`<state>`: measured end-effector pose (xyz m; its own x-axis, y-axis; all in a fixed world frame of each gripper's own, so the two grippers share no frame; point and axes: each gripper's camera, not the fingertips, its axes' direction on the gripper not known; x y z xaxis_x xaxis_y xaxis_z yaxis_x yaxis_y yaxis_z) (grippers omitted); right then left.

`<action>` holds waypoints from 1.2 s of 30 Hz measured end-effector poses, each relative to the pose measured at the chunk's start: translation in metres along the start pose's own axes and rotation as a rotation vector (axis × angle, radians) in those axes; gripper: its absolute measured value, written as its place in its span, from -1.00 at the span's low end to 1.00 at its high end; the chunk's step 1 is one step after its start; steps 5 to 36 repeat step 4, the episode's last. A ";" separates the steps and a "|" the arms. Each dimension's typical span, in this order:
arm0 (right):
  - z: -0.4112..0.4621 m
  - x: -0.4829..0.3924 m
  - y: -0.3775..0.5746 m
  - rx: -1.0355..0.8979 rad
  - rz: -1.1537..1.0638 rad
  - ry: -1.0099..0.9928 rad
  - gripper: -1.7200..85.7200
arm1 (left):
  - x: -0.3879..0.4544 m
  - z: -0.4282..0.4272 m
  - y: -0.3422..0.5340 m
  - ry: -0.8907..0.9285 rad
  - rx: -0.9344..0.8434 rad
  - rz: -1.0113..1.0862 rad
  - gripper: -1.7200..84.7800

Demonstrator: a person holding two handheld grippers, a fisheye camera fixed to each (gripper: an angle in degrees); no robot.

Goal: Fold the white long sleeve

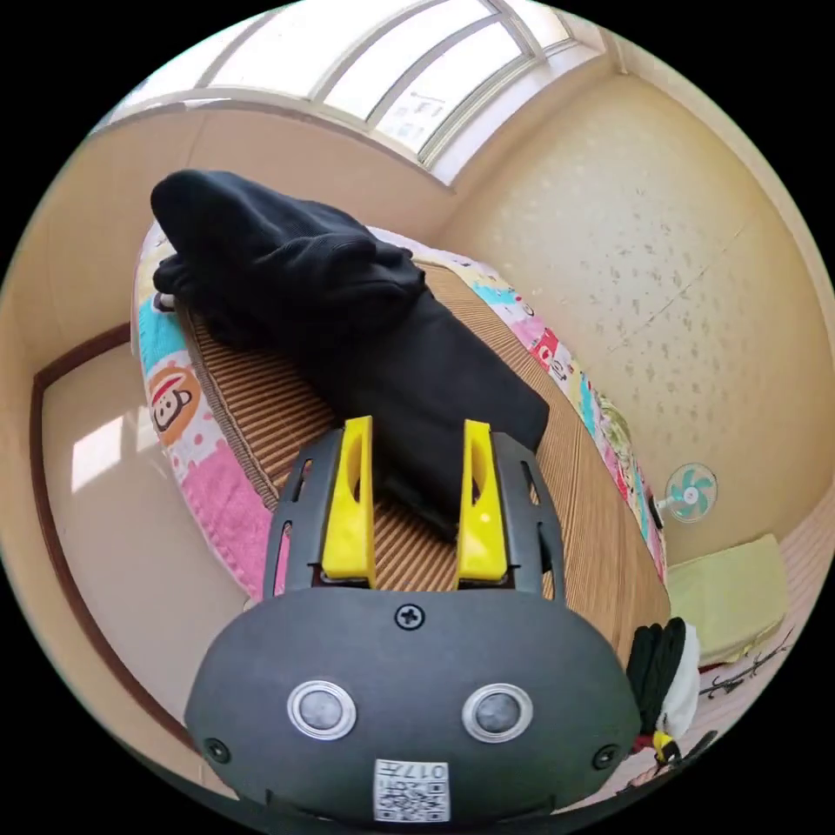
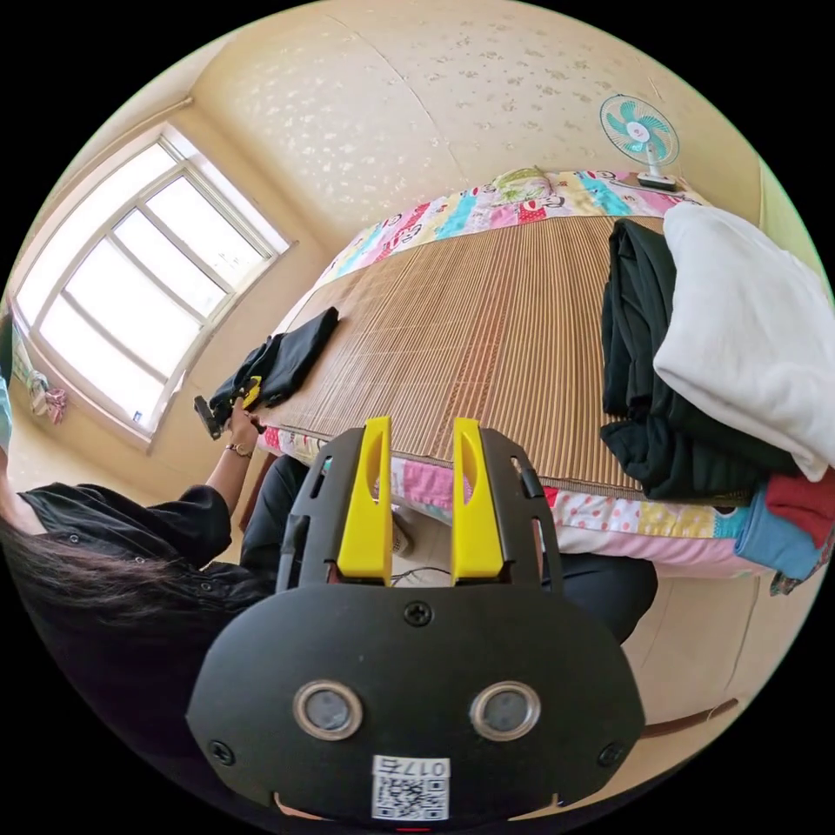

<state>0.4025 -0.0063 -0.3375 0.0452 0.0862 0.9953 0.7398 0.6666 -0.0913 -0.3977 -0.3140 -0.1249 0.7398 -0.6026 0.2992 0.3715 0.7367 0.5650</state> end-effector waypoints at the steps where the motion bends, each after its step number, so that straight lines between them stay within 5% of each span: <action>1: 0.007 -0.002 -0.001 -0.010 0.013 -0.022 -0.72 | -0.024 0.017 -0.024 -0.024 -0.073 -0.091 -0.57; 4: 0.023 -0.015 -0.001 -0.011 0.012 -0.067 -0.72 | -0.055 0.055 -0.053 -0.043 -0.200 -0.277 -0.59; 36: 0.023 -0.015 -0.001 -0.011 0.012 -0.067 -0.72 | -0.055 0.055 -0.053 -0.043 -0.200 -0.277 -0.59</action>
